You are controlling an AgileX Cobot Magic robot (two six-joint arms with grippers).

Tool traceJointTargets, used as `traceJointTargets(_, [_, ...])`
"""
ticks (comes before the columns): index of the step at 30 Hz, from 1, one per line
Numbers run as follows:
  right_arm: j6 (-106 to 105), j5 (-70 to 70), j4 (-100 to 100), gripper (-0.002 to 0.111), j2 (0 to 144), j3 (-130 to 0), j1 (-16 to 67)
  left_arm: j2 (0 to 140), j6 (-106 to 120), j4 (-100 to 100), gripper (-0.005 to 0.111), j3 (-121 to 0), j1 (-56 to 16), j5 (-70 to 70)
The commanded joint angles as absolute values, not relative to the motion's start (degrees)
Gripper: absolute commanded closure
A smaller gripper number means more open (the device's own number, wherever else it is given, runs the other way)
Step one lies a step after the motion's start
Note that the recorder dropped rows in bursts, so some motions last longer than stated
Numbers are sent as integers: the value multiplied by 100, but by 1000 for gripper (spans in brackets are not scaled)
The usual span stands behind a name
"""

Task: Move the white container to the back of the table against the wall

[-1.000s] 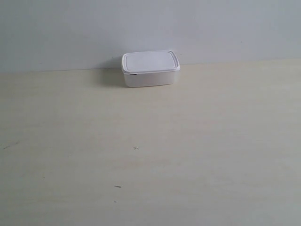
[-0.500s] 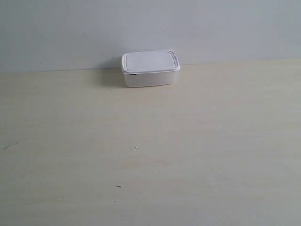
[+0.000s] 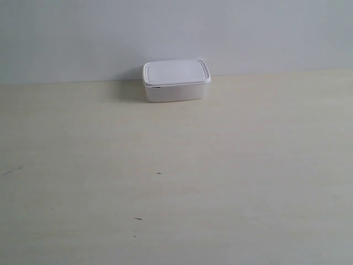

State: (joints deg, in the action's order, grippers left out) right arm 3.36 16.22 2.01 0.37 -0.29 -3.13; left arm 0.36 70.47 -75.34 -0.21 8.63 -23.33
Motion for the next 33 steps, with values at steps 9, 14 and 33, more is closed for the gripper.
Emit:
traceJointTargets(9, [302,1623,161,108,0,0,-301,0,5418,-4491,107,0,880,-2129])
traceJointTargets(14, [302,1623,161,108,0,0,-301,0,4780,-3635,107,-7,880,-1806])
traceJointTargets(33, [302,1623,265,108,0,0,-301,0,-1351,575,107,0,880,-2061])
